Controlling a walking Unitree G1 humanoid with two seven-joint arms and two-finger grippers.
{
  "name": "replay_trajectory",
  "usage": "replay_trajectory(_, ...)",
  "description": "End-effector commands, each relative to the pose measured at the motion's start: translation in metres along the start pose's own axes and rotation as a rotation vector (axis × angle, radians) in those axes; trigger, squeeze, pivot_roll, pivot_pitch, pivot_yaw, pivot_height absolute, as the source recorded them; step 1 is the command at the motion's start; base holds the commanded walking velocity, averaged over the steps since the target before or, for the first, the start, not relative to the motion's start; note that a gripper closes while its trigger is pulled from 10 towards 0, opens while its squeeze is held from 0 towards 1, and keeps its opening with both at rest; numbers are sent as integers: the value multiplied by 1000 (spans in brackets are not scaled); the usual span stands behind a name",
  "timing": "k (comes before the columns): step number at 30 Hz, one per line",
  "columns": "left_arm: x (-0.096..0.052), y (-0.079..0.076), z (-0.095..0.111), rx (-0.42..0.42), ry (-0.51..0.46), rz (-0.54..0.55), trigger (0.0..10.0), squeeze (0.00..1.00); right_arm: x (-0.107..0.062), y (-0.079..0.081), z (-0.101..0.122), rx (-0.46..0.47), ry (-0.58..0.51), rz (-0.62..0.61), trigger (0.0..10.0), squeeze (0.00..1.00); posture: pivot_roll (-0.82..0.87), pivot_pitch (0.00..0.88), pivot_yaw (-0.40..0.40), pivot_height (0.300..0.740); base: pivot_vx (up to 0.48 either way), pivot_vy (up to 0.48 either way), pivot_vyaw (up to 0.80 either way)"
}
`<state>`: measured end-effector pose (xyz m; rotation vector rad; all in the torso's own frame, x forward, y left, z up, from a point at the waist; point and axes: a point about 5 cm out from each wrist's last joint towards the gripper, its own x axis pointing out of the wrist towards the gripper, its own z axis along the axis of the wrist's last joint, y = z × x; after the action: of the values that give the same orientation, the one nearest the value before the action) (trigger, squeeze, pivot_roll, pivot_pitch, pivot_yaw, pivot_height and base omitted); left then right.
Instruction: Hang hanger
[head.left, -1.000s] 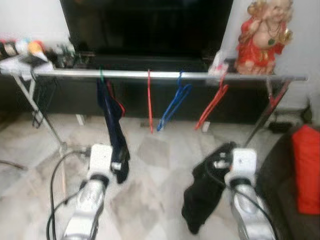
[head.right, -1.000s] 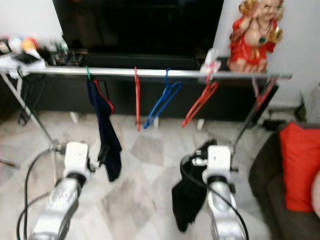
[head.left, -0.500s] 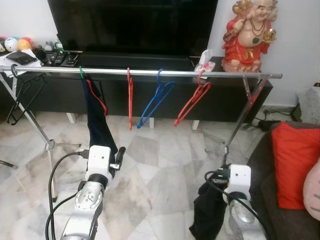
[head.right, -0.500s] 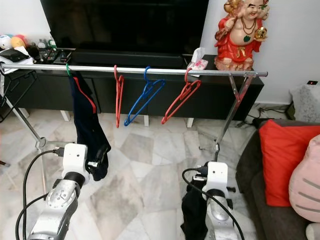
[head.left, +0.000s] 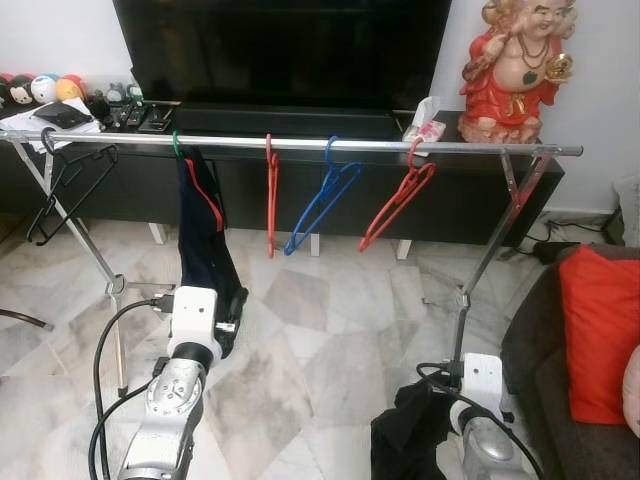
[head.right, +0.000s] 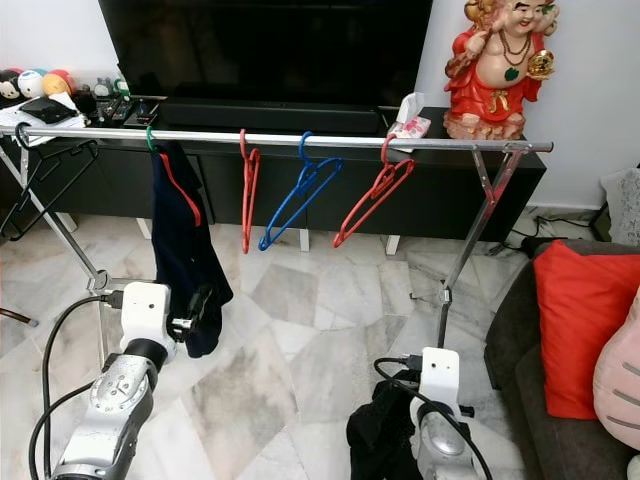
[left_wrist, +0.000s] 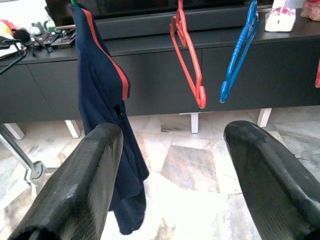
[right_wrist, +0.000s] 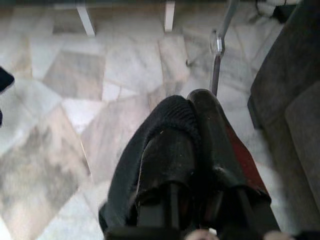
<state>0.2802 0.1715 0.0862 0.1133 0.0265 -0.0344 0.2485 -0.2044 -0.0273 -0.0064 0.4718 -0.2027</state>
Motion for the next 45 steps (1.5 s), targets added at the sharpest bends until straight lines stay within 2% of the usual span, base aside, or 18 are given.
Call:
replay_trajectory(1, 3, 3, 14, -19, -65, 9, 10000, 0, 3, 2, 14, 5, -88, 3, 10000, 0, -80, 0, -9, 740, 0, 0, 0)
replay_trajectory(14, 2, 4, 15, -32, -72, 8, 10000, 0, 1, 9, 18, -64, -153, 49, 10000, 0, -78, 0, -5, 740, 0, 0, 0)
replay_trajectory(18, 2, 5, 15, -33, -70, 8, 10000, 0, 1, 12, 40, -61, -290, 56, 10000, 0, -79, 0, -6, 740, 0, 0, 0)
replay_trajectory(20, 1, 4, 14, -35, -70, 5, 10000, 0, 1, 13, 46, -41, -324, 53, 10000, 0, -88, 0, -4, 740, 0, 0, 0)
replay_trajectory(27, 0, 2, 14, -36, -71, -1, 10000, 0, -3, 21, 54, -82, -402, 88, 10000, 0, -77, 0, -5, 740, 36, 0, 0)
replay_trajectory(39, 0, 0, 15, -42, -84, -26, 10000, 0, -5, 24, 52, -95, -398, 98, 10000, 0, -79, 0, 0, 740, 293, 0, 0)
replay_trajectory(45, 1, -1, 16, -42, -89, -39, 10000, 0, -5, 20, 50, -97, -387, 83, 10000, 0, -77, 0, 1, 740, 333, 0, 0)
